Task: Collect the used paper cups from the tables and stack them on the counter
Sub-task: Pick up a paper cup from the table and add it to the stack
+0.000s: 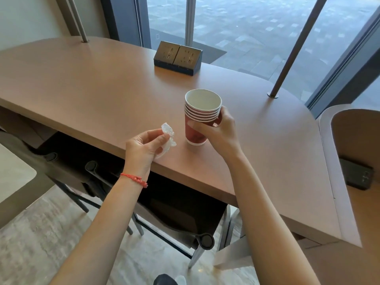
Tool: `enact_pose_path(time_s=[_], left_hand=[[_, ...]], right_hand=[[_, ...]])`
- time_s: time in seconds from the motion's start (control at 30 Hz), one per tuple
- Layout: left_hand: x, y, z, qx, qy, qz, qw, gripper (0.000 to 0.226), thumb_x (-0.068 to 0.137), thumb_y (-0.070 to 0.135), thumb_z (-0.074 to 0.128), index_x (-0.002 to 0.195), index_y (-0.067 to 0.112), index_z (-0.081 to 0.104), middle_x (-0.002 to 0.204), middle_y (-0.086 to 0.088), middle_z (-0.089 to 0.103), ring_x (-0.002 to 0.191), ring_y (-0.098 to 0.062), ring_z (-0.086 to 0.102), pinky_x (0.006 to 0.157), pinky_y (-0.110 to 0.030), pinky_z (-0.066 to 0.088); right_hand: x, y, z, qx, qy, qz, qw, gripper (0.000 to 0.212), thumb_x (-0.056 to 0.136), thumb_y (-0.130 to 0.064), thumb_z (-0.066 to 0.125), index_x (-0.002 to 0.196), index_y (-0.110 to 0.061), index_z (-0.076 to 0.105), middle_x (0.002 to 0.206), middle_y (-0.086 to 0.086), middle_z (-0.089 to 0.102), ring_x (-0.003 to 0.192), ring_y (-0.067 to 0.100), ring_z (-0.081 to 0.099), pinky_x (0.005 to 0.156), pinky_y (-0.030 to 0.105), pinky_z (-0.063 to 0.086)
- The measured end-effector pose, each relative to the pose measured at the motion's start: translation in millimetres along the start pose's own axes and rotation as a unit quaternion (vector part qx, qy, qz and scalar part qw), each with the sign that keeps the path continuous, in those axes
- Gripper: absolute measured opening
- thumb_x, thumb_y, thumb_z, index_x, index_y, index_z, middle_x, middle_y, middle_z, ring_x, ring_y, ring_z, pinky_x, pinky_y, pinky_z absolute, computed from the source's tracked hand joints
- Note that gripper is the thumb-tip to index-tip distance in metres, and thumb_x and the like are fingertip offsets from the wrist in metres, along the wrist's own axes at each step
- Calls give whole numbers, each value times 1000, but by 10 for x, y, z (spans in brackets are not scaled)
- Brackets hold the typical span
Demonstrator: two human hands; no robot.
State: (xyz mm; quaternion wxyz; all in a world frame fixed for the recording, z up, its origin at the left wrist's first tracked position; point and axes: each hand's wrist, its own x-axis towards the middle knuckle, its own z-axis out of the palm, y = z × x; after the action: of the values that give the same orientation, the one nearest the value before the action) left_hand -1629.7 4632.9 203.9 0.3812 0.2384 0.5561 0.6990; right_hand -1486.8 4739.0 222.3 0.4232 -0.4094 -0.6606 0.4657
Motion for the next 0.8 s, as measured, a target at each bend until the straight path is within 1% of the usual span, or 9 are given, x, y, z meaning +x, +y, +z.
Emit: enact_pose_path(time_s=[0.1, 0.2, 0.27, 0.4, 0.53, 0.6, 0.67, 0.73, 0.8], left_hand=[[-34, -2, 75, -10, -22, -3, 1000, 27, 53, 23, 78, 78, 15, 70, 80, -2, 71, 74, -16, 68, 65, -22, 56], [-97, -24, 209, -3, -54, -5, 999, 27, 54, 23, 78, 78, 15, 70, 76, 0, 73, 73, -17, 67, 67, -23, 55], [-165, -52, 321, -3, -76, -11, 997, 26, 54, 23, 78, 78, 15, 71, 73, 3, 73, 73, -17, 67, 68, -23, 54], [-348, -116, 633, 6, -140, -16, 990, 26, 55, 23, 77, 78, 16, 70, 69, 6, 73, 65, -10, 68, 57, -17, 52], [-626, -244, 1072, 7, -205, -24, 978, 21, 59, 18, 75, 78, 13, 69, 62, 8, 72, 55, -4, 64, 48, -12, 46], [-814, -334, 1306, 3, -242, -36, 970, 23, 58, 17, 75, 79, 11, 69, 62, 6, 72, 54, -4, 64, 48, -13, 45], [-1036, -425, 1549, 9, -280, -48, 959, 27, 55, 20, 76, 79, 10, 69, 63, 5, 72, 55, -5, 63, 49, -13, 45], [-1295, -516, 1799, 21, -320, -59, 946, 28, 53, 23, 77, 78, 12, 70, 65, 4, 72, 57, -7, 61, 51, -14, 45], [-1586, -606, 2046, 36, -354, -63, 932, 26, 51, 26, 77, 75, 16, 72, 64, 4, 71, 55, -8, 58, 51, -14, 44]], right_hand=[[-139, 6, -175, 10, 21, 8, 1000, 57, 64, -23, 85, 113, -16, 56, 101, -7, 65, 85, -5, 60, 68, 8, 46], [-327, 1, -384, 17, 44, 14, 999, 51, 65, -20, 84, 108, -18, 56, 97, -9, 65, 79, -10, 60, 66, 7, 45], [-481, -14, -551, 16, 61, 16, 998, 51, 66, -19, 84, 109, -19, 56, 98, -8, 65, 82, -9, 60, 69, 8, 47], [-801, -46, -945, 21, 103, 20, 994, 50, 67, -17, 83, 108, -22, 54, 98, -10, 64, 82, -9, 61, 69, 11, 50], [-1212, -125, -1433, 5, 151, 15, 988, 48, 71, -21, 80, 103, -35, 49, 95, -21, 58, 82, -20, 56, 65, 1, 45], [-1459, -142, -1700, 9, 182, 17, 983, 51, 70, -19, 81, 109, -31, 50, 98, -21, 59, 87, -17, 58, 72, 5, 47], [-1738, -145, -1969, 17, 222, 22, 975, 54, 70, -14, 80, 115, -20, 52, 104, -10, 63, 92, -7, 61, 77, 11, 50], [-2052, -139, -2243, 15, 262, 27, 965, 58, 70, -12, 80, 120, -11, 52, 110, 1, 64, 98, 4, 63, 79, 16, 52], [-2390, -126, -2523, 7, 302, 35, 953, 60, 69, -14, 81, 122, -11, 52, 111, 1, 65, 99, 6, 63, 78, 16, 52]])
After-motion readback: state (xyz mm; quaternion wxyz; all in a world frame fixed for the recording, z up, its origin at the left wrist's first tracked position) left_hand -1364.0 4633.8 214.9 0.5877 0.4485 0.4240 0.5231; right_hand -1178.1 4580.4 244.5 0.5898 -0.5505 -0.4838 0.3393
